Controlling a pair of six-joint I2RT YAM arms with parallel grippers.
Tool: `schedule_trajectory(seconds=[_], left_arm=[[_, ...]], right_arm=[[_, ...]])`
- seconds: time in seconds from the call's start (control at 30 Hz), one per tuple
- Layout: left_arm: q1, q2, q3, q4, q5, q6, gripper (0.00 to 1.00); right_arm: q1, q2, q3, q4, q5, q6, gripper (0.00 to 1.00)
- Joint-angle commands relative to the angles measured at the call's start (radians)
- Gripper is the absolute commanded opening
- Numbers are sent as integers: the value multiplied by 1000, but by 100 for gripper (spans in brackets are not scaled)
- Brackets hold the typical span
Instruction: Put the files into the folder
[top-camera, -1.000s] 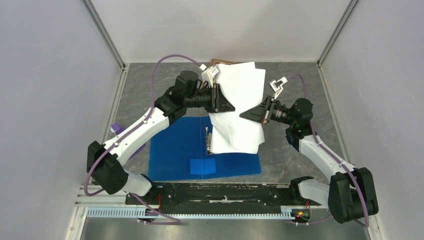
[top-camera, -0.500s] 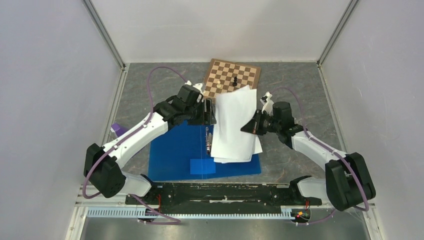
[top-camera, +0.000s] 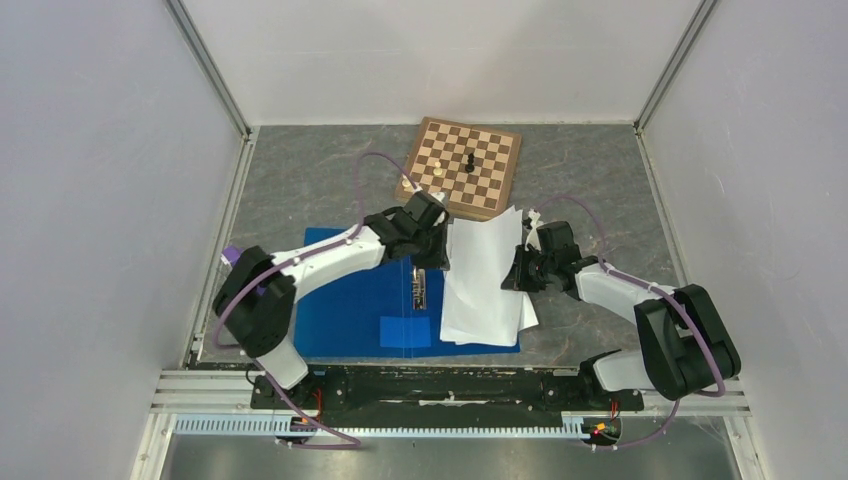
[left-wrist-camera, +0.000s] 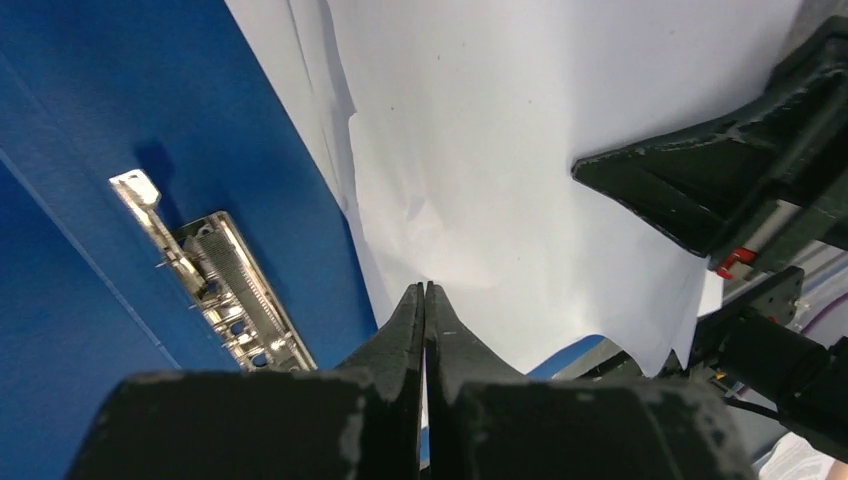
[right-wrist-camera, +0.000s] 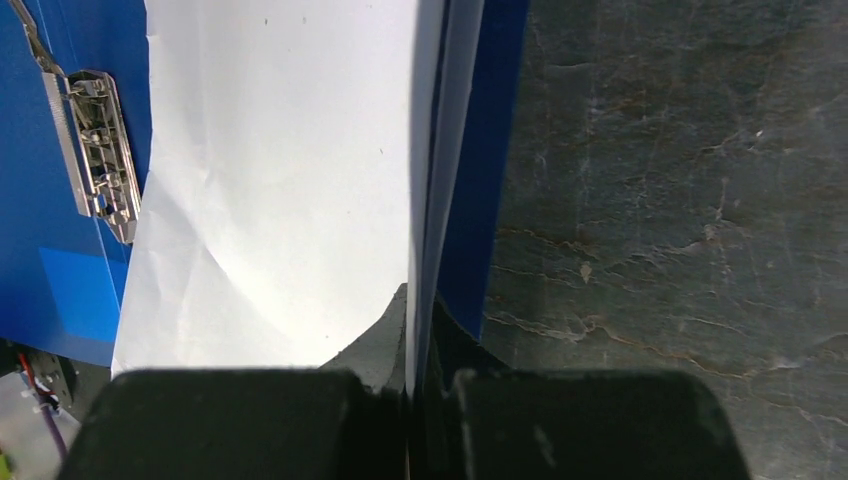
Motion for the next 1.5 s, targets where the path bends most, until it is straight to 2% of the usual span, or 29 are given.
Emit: schedule_trajectory(seconds=[0.0, 0.43, 0.63, 0.7, 0.77, 0.83, 0.9, 1.0, 1.27, 1.47], left_arm=[[-49, 82, -10, 111, -16, -88, 2], [-138, 222, -98, 57, -182, -172, 2], [-139, 182, -88, 37, -194, -161, 2], [-135, 152, -60, 11, -175, -135, 5], [-124, 108, -35, -12, -162, -113, 14], [-85, 53, -30, -4, -103, -95, 27], [-32, -12, -34, 19, -31, -75, 45], [53, -108, -34, 63, 45, -27, 57], [275, -266, -50, 345, 409, 104, 68], [417, -287, -33, 515, 679, 109, 70]], right_arm=[[5, -20, 1, 1, 43, -36, 0], [5, -46, -37, 34, 27, -23, 0], [5, -84, 2, 31, -50, 23, 0], [5, -108, 31, 14, -59, 41, 0], [5, -129, 65, 9, -82, 59, 0], [5, -144, 107, -7, -104, 58, 0], [5, -161, 148, -16, -128, 35, 0], [6, -190, 193, -5, -164, -25, 0], [5, -247, 301, 175, -379, -22, 0], [5, -251, 437, 237, -477, 22, 0]])
